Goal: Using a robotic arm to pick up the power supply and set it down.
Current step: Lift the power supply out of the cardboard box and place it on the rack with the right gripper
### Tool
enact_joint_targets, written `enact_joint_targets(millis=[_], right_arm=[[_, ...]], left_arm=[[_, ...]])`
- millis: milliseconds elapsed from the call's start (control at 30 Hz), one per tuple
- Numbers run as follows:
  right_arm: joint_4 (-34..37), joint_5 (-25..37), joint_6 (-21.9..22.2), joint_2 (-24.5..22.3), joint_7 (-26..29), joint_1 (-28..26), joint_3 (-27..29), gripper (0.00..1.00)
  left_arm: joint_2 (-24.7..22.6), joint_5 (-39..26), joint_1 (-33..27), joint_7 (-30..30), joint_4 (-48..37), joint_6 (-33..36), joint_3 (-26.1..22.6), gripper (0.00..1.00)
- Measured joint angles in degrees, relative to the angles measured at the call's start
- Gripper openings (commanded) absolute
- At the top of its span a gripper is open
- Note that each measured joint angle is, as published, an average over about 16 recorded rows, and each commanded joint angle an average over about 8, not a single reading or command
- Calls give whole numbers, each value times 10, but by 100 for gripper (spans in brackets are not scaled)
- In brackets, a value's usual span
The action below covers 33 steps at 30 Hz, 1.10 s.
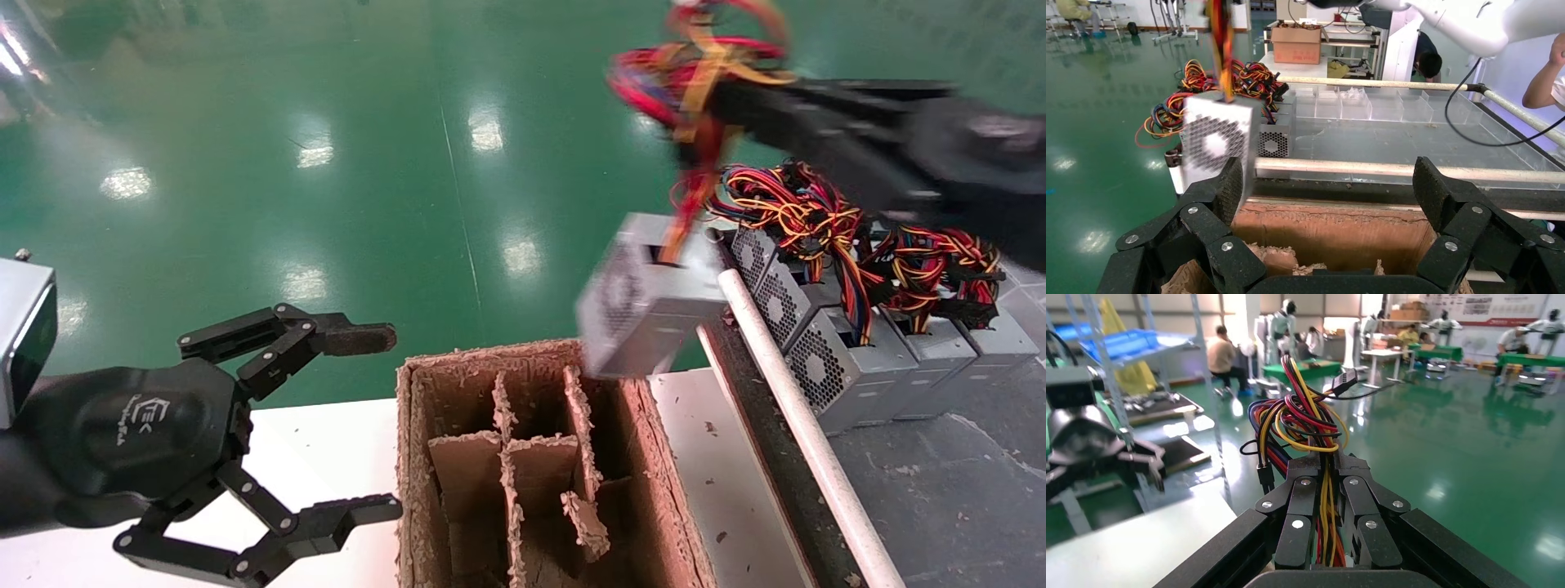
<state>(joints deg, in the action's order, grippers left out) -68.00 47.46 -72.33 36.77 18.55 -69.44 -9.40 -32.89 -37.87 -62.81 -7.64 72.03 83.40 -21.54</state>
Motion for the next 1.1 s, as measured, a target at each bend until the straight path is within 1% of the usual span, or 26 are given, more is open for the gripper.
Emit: enact_joint_targets(millis=[267, 433, 600, 833, 1100], right_arm=[[48, -25, -74, -99, -31, 28, 41, 0], [87, -40, -112, -154, -57, 64, 67, 0], [134, -58, -143, -198, -85, 106, 93, 0], [197, -79, -168, -237, -124, 163, 121, 0], [231, -84, -169, -250, -159, 215, 130, 0]], left_arm=[[0, 0, 0, 0, 0, 0, 0, 100], [0, 0, 0, 0, 0, 0, 0, 100], [0, 0, 0, 0, 0, 0, 0, 100], [0, 0, 0, 0, 0, 0, 0, 100], [0, 0, 0, 0, 0, 0, 0, 100]])
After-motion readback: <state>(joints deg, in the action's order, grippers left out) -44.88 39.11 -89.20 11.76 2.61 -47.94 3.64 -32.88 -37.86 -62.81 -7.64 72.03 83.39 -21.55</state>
